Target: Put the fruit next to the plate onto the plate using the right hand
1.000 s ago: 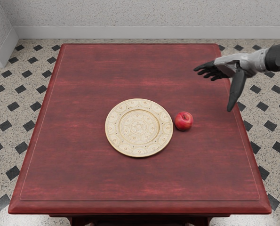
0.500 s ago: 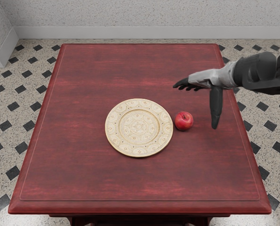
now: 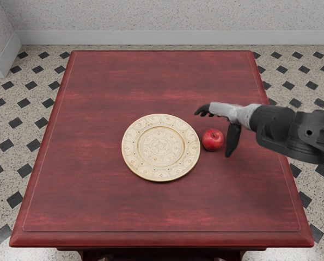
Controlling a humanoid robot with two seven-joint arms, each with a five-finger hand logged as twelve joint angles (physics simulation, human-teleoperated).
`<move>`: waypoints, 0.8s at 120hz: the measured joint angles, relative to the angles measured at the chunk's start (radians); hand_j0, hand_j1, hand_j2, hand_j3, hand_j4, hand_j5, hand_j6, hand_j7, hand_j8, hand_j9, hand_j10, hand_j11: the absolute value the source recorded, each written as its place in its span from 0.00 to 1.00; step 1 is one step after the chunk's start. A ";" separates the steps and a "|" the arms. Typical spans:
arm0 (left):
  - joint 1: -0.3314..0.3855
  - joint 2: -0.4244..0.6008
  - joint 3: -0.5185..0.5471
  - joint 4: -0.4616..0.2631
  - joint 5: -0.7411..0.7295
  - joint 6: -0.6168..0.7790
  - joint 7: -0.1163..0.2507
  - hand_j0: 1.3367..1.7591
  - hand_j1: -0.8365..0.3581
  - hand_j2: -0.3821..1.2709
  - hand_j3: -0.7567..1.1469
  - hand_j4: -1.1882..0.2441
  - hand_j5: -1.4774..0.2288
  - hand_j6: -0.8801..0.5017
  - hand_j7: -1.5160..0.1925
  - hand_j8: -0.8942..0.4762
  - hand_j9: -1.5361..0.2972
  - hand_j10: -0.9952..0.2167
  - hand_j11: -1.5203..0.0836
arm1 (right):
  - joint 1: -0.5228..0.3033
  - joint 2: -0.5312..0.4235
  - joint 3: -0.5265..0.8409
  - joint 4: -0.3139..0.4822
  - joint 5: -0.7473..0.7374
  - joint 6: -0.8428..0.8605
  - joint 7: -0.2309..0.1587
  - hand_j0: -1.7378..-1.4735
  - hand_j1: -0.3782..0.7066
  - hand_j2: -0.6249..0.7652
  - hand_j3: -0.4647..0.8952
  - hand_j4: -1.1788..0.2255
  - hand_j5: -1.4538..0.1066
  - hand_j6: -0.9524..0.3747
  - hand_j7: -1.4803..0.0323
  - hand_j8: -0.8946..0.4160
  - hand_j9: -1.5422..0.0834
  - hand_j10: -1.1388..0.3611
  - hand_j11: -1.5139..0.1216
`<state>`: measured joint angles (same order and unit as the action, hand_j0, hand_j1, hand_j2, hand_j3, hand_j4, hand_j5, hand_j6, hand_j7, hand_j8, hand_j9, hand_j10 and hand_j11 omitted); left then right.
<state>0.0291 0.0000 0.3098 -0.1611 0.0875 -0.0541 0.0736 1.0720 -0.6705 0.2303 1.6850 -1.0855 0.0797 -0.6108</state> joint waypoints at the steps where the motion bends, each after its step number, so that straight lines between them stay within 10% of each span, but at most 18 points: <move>1: 0.000 0.000 0.000 0.000 0.000 0.000 0.000 0.76 0.75 0.26 0.40 0.66 0.68 0.46 0.70 0.47 0.66 0.62 0.75 | -0.002 0.002 0.000 0.000 -0.004 -0.002 0.000 0.30 0.24 0.42 0.34 0.70 0.77 0.57 0.82 0.53 0.80 0.63 0.77; 96: 0.000 0.000 0.000 0.000 0.000 0.000 0.000 0.76 0.75 0.26 0.40 0.66 0.68 0.46 0.70 0.47 0.66 0.62 0.75 | -0.176 0.099 -0.045 -0.056 -0.282 -0.237 0.000 0.30 0.42 0.40 0.34 0.59 0.64 0.45 0.67 0.41 0.67 0.52 0.64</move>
<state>0.0291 0.0000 0.3097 -0.1611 0.0875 -0.0539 0.0736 0.8965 -0.5717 0.1854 1.6293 -1.3672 -0.1576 -0.6109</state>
